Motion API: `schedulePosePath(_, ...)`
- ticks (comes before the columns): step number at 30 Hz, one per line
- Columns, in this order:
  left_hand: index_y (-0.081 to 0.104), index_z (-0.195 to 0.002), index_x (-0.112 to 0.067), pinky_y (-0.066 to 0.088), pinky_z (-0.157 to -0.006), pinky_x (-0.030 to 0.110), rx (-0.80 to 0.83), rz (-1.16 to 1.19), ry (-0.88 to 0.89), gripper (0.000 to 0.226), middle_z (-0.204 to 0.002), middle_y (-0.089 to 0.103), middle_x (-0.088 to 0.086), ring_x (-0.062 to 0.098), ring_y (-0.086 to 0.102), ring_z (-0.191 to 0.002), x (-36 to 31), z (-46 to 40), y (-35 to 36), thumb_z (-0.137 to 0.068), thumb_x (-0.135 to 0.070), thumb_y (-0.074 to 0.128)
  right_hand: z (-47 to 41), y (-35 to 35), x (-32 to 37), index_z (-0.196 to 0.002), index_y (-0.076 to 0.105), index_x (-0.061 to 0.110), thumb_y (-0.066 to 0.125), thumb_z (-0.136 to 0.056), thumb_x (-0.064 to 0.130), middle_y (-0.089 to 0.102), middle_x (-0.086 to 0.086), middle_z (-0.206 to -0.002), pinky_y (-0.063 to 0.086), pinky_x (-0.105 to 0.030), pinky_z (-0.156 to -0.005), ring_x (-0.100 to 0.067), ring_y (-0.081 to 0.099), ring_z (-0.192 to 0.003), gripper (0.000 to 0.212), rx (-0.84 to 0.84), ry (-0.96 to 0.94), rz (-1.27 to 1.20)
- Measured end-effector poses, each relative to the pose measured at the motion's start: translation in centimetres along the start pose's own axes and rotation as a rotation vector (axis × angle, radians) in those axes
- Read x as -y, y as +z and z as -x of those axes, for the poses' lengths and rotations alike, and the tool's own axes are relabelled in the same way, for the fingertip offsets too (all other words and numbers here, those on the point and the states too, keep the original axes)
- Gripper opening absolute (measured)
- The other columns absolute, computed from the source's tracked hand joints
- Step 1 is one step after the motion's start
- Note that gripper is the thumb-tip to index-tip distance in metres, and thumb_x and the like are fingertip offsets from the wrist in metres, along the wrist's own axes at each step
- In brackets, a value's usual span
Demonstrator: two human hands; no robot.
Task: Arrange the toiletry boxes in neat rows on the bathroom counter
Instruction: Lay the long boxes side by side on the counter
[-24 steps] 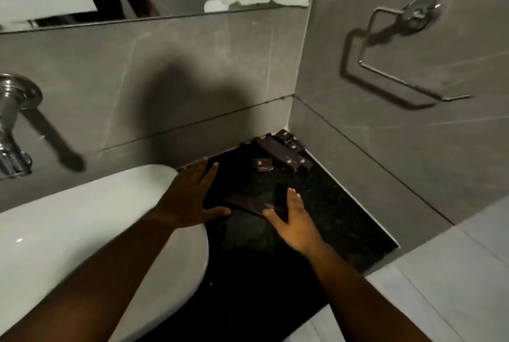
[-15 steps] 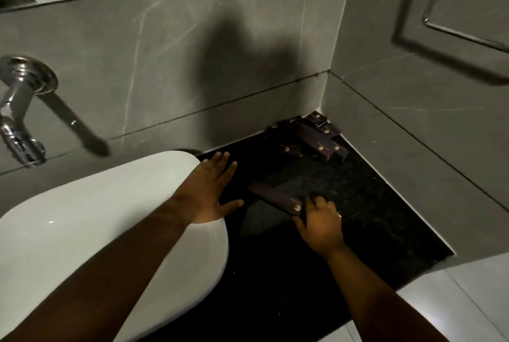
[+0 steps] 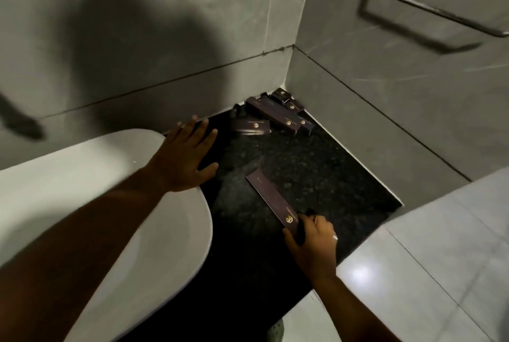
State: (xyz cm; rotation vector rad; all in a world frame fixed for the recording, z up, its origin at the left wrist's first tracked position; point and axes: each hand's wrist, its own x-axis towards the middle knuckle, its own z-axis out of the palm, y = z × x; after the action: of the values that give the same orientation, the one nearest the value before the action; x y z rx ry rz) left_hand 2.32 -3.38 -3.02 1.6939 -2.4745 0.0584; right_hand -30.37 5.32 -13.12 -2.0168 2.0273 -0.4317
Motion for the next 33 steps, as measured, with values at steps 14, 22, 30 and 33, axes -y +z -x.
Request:
schedulePosePath(14,0.037,-0.143,-0.006,0.015,-0.108,0.058,0.003,0.036,0.024,0.073,-0.149,0.03,0.027,0.043,0.021,-0.138,0.0,0.0,0.4,-0.087,-0.052,0.03,1.7,1.2,0.3,-0.12,0.062,0.019,0.056,-0.077,0.058,0.057,-0.004,-0.104,0.05,-0.038,-0.081,-0.021,0.051,-0.095,0.058,-0.053,-0.028,0.012)
schedulePosePath(22,0.034,-0.143,-0.003,0.013,-0.11,0.055,0.026,0.053,-0.033,0.077,-0.149,0.027,0.029,0.045,0.018,-0.139,0.3,-0.1,0.5,-0.085,-0.053,0.027,1.8,1.0,0.5,-0.123,0.059,0.02,0.052,-0.079,0.061,0.055,-0.004,-0.11,0.048,-0.037,-0.084,-0.021,0.05,-0.1,0.061,-0.034,-0.03,0.012)
schedulePosePath(30,0.035,-0.143,-0.003,0.017,-0.108,0.057,0.047,0.044,-0.035,0.074,-0.149,0.03,0.028,0.044,0.021,-0.138,0.0,-0.1,0.4,-0.086,-0.051,0.03,1.0,-0.1,1.6,-0.127,0.056,0.018,0.053,-0.07,0.071,0.052,-0.005,-0.115,0.045,-0.037,-0.095,-0.021,0.048,-0.11,0.077,-0.14,0.119,-0.289)
schedulePosePath(33,0.035,-0.143,-0.004,0.016,-0.109,0.055,0.033,0.047,-0.036,0.074,-0.148,0.031,0.027,0.043,0.023,-0.138,-0.2,0.0,0.4,-0.086,-0.05,0.03,-3.6,-1.3,4.2,-0.128,0.054,0.019,0.055,-0.075,0.066,0.054,-0.008,-0.122,0.044,-0.04,-0.097,-0.023,0.048,-0.114,0.071,-0.165,0.073,-0.347)
